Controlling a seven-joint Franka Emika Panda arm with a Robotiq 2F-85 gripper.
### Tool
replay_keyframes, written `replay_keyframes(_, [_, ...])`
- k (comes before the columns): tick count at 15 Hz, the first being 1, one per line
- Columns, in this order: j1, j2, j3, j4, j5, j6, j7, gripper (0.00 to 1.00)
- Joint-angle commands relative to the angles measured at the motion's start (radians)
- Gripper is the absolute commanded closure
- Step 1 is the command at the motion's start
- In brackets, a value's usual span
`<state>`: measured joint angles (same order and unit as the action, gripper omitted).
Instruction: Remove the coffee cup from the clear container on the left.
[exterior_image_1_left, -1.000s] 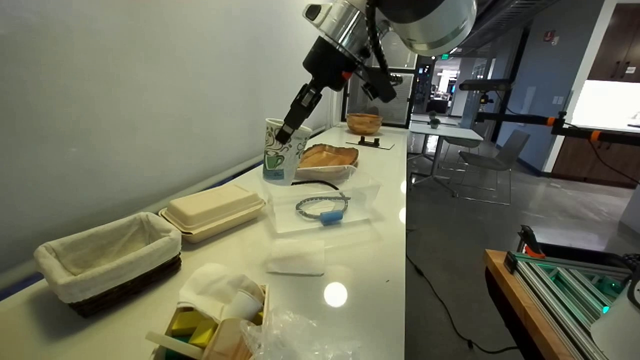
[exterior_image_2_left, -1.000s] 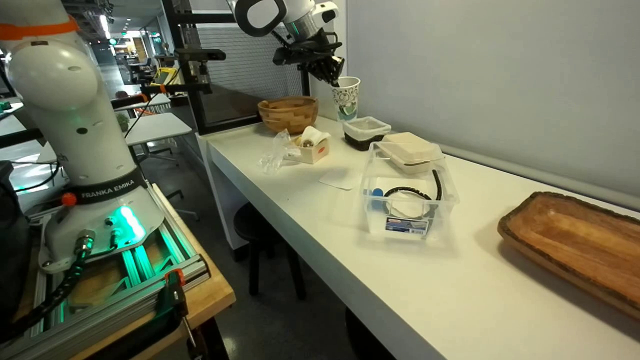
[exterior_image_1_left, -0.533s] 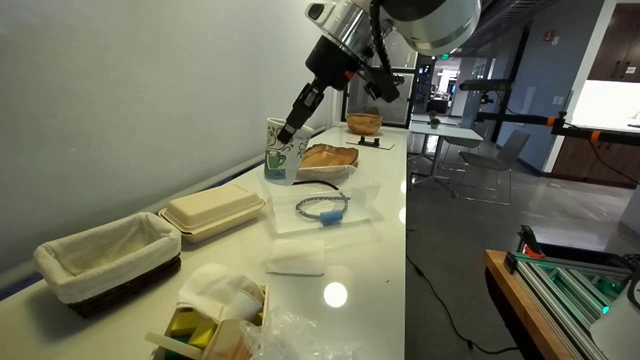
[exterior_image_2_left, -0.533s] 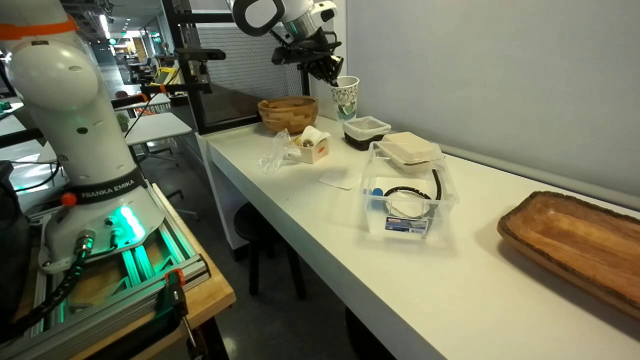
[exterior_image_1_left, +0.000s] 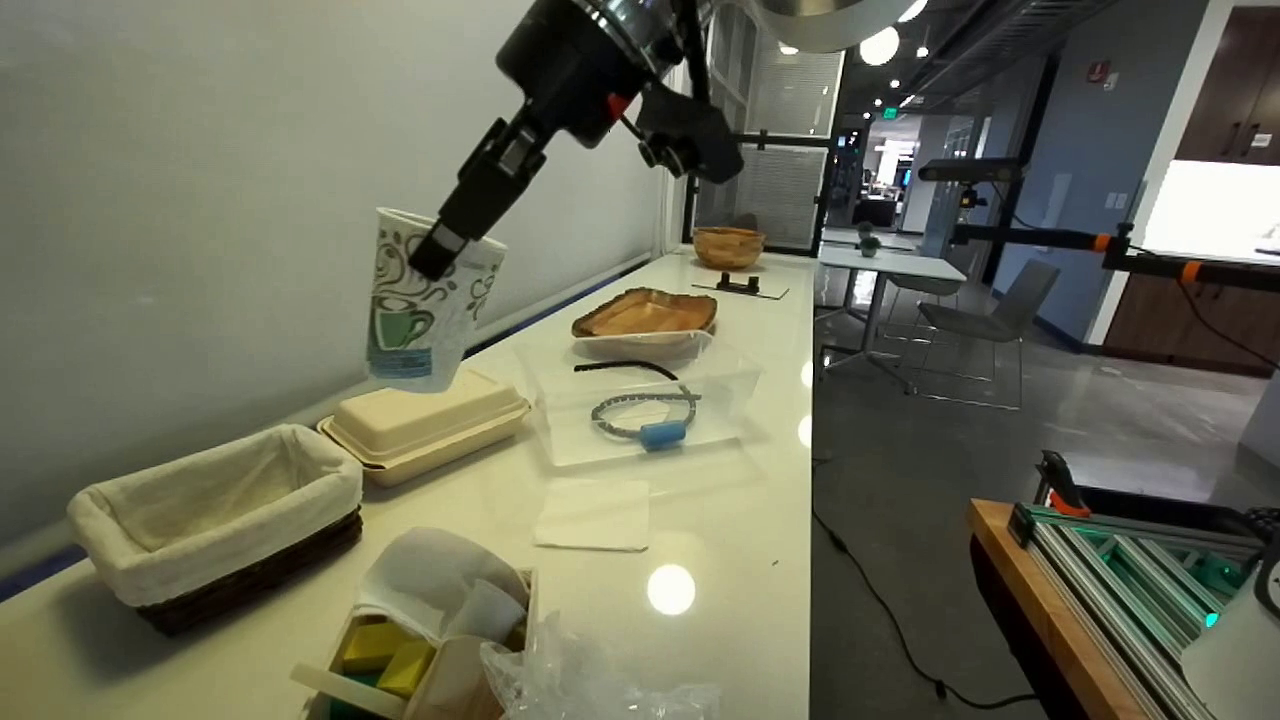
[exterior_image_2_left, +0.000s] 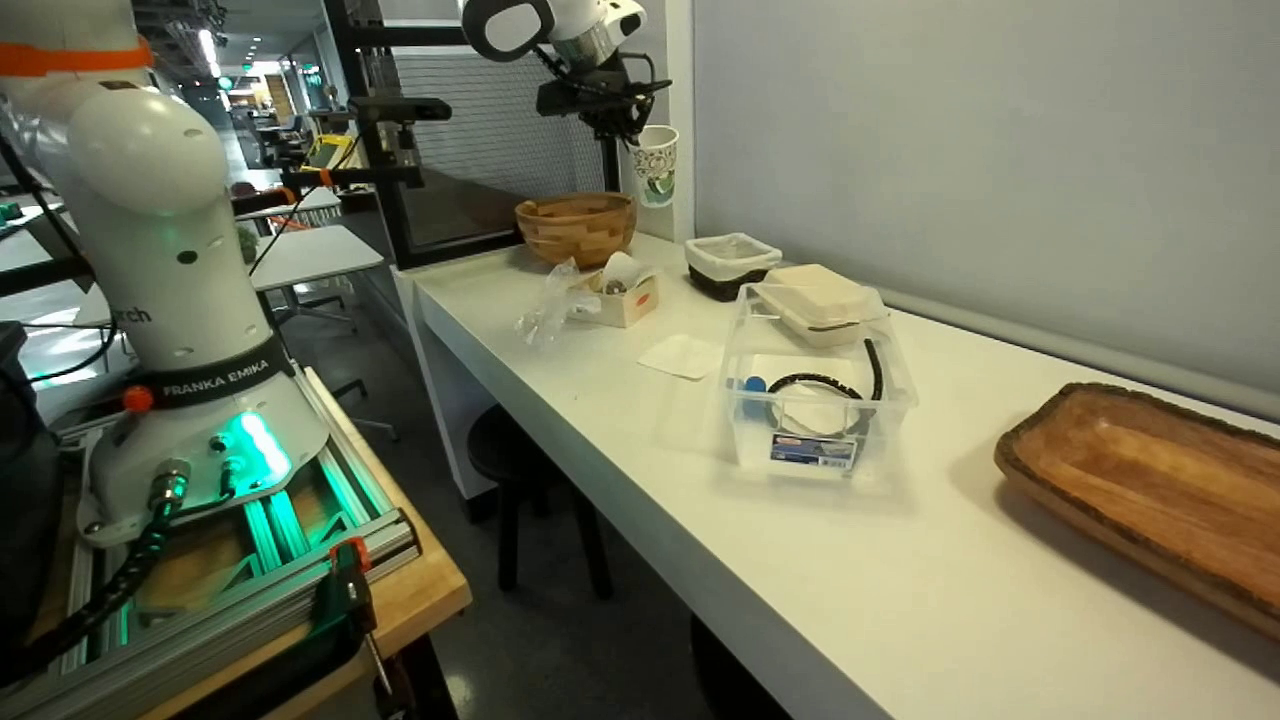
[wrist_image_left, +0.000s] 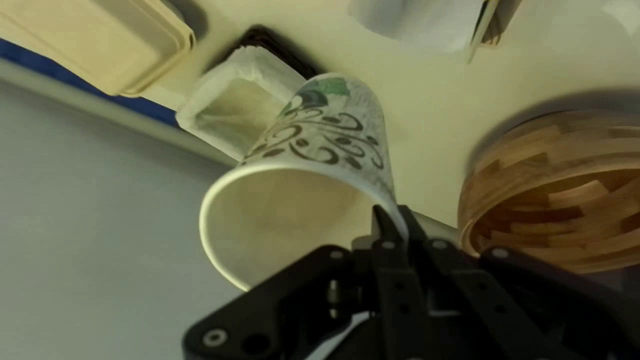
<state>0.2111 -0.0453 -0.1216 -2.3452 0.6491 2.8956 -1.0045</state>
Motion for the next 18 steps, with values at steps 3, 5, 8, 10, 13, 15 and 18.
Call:
replay_keyframes(3, [0.025, 0.216, 0.035, 0.211, 0.164, -0.119, -0.324, 0.99])
replay_keyframes(5, [0.015, 0.286, 0.068, 0.261, 0.190, -0.146, -0.406, 0.99])
replay_keyframes(8, [0.009, 0.395, 0.099, 0.331, 0.144, -0.167, -0.449, 0.99])
replay_keyframes(10, [0.005, 0.469, 0.114, 0.386, 0.109, -0.161, -0.473, 0.99])
replay_keyframes(13, [0.003, 0.561, 0.118, 0.461, 0.040, -0.159, -0.493, 0.99])
replay_keyframes(15, [-0.091, 0.606, 0.218, 0.496, -0.096, -0.134, -0.451, 0.99])
replay_keyframes(18, [-0.169, 0.656, 0.303, 0.537, -0.259, -0.133, -0.455, 0.99])
